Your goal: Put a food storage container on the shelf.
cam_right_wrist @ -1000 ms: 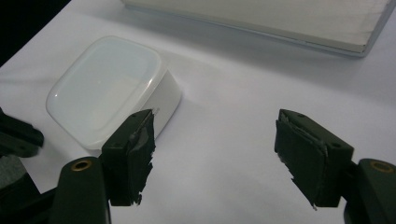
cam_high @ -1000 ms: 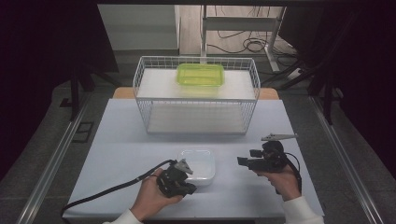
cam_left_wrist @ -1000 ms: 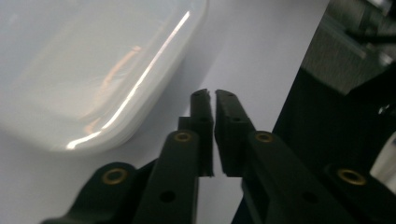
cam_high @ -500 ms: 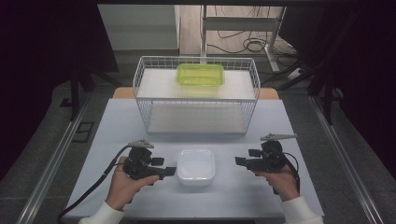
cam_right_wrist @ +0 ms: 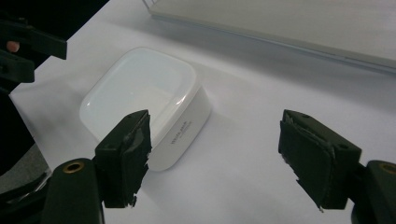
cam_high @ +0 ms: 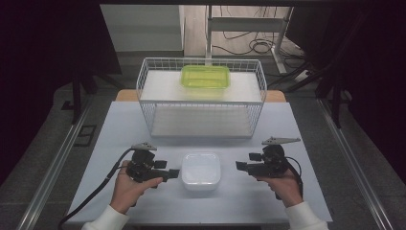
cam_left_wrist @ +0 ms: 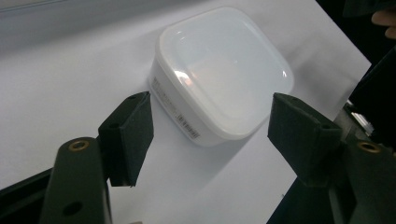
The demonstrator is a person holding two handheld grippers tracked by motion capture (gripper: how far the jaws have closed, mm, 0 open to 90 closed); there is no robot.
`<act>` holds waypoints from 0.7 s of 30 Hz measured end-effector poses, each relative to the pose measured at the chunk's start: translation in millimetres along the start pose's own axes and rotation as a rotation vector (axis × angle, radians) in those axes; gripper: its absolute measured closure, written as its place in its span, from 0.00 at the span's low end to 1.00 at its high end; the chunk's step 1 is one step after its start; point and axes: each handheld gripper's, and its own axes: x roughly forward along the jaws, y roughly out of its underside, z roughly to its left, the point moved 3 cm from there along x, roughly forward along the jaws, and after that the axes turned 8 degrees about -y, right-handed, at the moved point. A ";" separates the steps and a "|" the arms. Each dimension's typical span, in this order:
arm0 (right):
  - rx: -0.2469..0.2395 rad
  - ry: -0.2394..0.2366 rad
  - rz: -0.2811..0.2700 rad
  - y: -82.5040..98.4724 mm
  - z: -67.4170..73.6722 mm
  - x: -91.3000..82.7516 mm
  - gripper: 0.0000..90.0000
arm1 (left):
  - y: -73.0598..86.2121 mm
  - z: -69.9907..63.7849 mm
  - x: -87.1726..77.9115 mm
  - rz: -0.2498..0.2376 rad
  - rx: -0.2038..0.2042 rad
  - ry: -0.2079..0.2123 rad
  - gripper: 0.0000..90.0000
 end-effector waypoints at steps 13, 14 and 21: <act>0.015 -0.042 0.033 3.0 7.1 12.0 0.33 | -6.8 8.5 19.2 0.014 -0.091 0.071 0.34; 0.020 -0.045 0.034 3.5 7.3 12.9 0.33 | -7.5 9.5 21.0 0.016 -0.099 0.078 0.35; 0.106 -0.078 0.018 4.3 5.2 17.6 0.37 | -8.5 13.5 33.2 0.040 -0.144 0.098 0.37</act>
